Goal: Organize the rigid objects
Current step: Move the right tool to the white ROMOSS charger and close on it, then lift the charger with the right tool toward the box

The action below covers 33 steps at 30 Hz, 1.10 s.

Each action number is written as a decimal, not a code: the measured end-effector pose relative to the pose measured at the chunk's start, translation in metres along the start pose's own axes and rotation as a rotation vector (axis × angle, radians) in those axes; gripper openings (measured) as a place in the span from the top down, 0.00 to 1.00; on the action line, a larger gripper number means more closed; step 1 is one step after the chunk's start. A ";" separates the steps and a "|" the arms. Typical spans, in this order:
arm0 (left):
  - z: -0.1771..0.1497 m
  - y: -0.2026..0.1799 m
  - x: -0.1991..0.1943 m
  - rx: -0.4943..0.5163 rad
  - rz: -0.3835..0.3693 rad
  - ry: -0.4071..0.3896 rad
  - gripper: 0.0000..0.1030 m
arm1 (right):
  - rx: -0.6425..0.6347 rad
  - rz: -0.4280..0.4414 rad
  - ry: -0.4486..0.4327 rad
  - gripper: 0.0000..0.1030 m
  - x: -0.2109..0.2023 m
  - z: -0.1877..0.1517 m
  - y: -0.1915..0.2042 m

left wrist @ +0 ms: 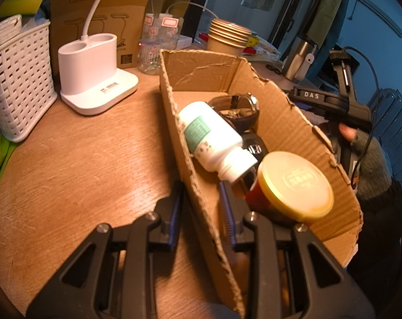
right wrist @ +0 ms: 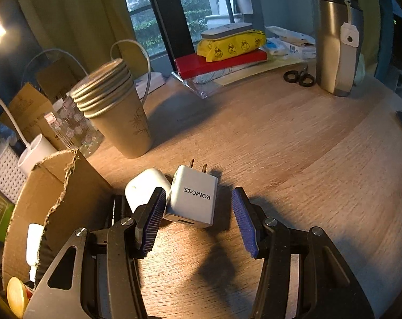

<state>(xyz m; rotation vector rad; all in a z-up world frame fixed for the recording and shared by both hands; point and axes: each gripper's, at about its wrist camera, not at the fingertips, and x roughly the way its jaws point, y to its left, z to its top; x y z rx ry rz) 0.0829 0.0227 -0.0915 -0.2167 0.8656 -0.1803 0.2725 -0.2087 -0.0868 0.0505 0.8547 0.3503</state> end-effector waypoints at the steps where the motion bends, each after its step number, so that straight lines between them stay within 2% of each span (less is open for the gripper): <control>1: 0.000 0.000 0.000 0.000 0.000 0.000 0.72 | -0.001 -0.001 0.006 0.47 0.001 0.000 0.001; 4: 0.000 0.000 0.000 0.000 0.000 0.000 0.71 | -0.002 0.004 0.006 0.49 0.002 0.000 0.000; 6: 0.000 0.000 0.000 0.000 0.000 0.000 0.71 | -0.008 0.016 0.003 0.61 0.001 0.000 0.001; 22: 0.000 0.000 0.000 0.000 0.000 0.000 0.72 | -0.064 -0.035 -0.051 0.63 -0.017 -0.007 0.012; 33: 0.000 0.000 0.000 0.000 0.000 -0.001 0.71 | -0.156 -0.108 -0.003 0.64 -0.015 -0.019 0.024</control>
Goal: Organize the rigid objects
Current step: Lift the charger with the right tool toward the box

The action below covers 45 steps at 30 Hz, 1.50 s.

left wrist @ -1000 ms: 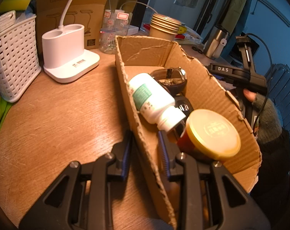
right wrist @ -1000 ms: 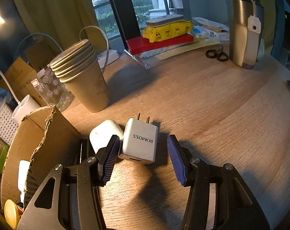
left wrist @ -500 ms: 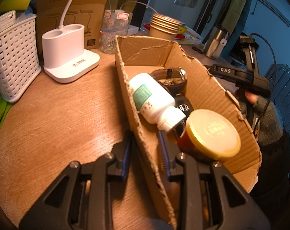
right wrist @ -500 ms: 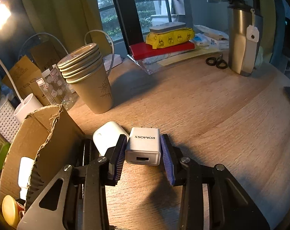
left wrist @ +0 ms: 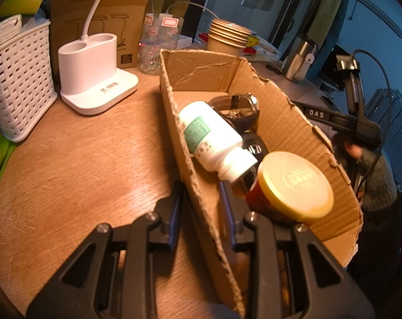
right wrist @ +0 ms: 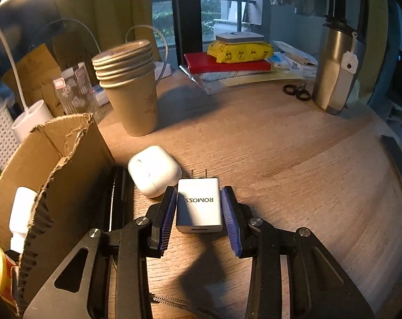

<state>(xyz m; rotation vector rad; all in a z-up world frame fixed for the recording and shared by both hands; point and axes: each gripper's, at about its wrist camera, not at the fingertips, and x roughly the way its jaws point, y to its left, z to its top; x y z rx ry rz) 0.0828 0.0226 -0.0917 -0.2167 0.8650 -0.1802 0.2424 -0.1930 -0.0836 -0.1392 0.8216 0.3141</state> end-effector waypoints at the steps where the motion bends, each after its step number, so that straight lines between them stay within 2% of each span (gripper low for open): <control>1: 0.000 0.000 0.000 0.000 0.000 0.000 0.72 | -0.002 -0.003 0.006 0.64 0.002 0.001 0.000; 10: 0.000 0.000 0.000 0.000 0.000 0.000 0.72 | -0.017 -0.008 0.046 0.63 0.013 0.003 0.002; 18: 0.000 0.000 0.000 0.000 0.000 0.000 0.72 | -0.025 0.005 0.004 0.64 0.002 0.000 0.004; 32: 0.000 0.000 0.000 0.000 0.000 0.000 0.72 | -0.056 0.080 -0.118 0.64 -0.064 -0.003 0.032; 45: 0.000 0.000 0.000 0.000 0.000 -0.001 0.72 | -0.121 0.128 -0.165 0.64 -0.097 -0.010 0.063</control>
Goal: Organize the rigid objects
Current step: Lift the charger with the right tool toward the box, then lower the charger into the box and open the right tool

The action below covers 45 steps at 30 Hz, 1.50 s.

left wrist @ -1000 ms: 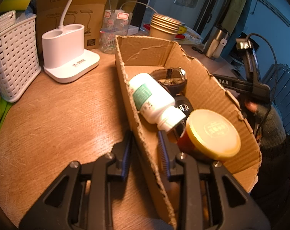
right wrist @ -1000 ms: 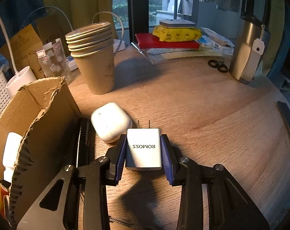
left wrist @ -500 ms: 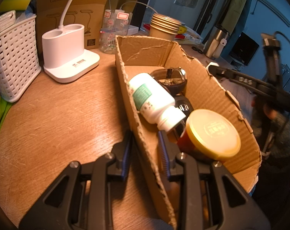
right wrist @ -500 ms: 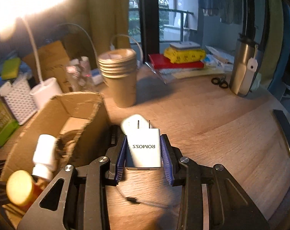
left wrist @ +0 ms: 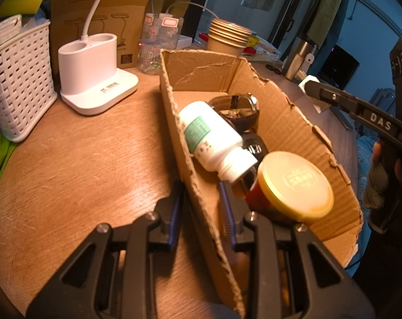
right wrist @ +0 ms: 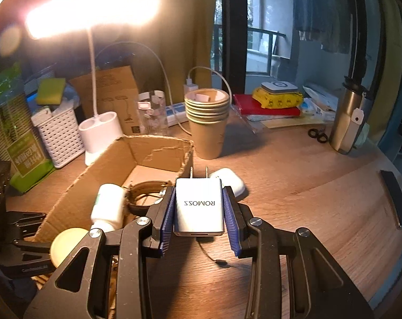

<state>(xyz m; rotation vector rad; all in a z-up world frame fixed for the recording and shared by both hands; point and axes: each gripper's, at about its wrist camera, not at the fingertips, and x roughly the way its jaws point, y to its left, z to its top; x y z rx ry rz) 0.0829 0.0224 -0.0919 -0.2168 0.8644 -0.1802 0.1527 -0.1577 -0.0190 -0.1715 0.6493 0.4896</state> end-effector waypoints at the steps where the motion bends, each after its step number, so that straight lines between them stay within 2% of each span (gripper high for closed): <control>1: 0.000 0.000 0.000 0.000 0.000 0.000 0.72 | -0.003 0.005 -0.002 0.64 -0.001 0.000 0.002; 14: 0.000 0.000 0.000 0.000 0.000 0.000 0.72 | -0.090 0.091 -0.011 0.64 -0.015 -0.004 0.044; 23: 0.000 0.000 0.000 0.000 0.000 0.000 0.72 | -0.106 0.134 0.024 0.64 -0.007 -0.013 0.058; 36: 0.000 0.000 0.000 0.000 0.000 0.000 0.72 | -0.109 0.150 0.084 0.64 0.005 -0.022 0.056; 45: 0.000 0.000 0.000 0.000 0.000 0.000 0.72 | -0.101 0.158 0.086 0.64 0.002 -0.022 0.054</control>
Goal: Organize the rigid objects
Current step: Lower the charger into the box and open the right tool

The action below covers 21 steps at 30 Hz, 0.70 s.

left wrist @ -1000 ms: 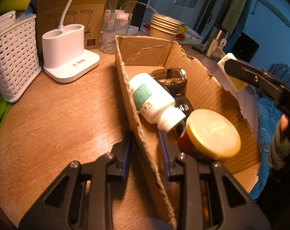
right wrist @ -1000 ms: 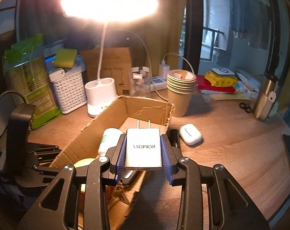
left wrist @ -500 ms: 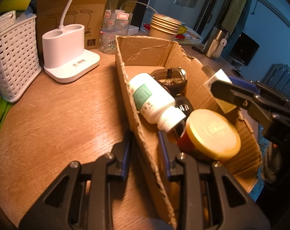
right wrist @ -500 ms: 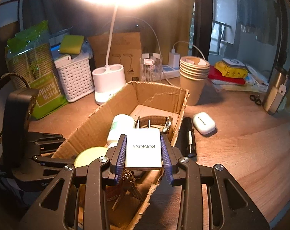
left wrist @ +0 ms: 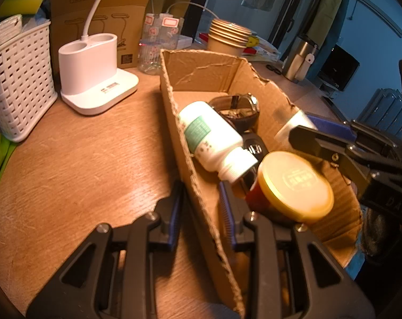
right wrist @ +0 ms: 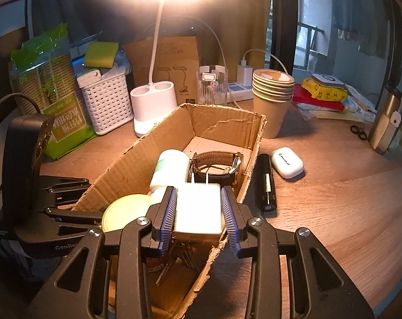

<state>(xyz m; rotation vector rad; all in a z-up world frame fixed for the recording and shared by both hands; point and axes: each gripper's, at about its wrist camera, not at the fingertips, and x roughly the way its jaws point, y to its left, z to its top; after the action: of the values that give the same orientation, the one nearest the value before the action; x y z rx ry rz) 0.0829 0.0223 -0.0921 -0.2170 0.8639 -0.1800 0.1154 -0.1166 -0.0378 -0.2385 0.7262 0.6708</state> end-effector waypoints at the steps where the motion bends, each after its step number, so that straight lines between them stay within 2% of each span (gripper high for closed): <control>1: 0.000 0.000 0.000 0.000 0.000 0.000 0.72 | -0.001 -0.002 -0.001 0.64 -0.001 0.000 0.000; 21: 0.000 -0.001 0.000 0.001 0.000 0.000 0.72 | 0.038 -0.034 -0.037 0.63 -0.015 0.002 -0.015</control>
<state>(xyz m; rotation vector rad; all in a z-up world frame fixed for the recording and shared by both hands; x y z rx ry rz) 0.0833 0.0214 -0.0921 -0.2163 0.8636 -0.1801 0.1175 -0.1341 -0.0259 -0.2021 0.6974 0.6272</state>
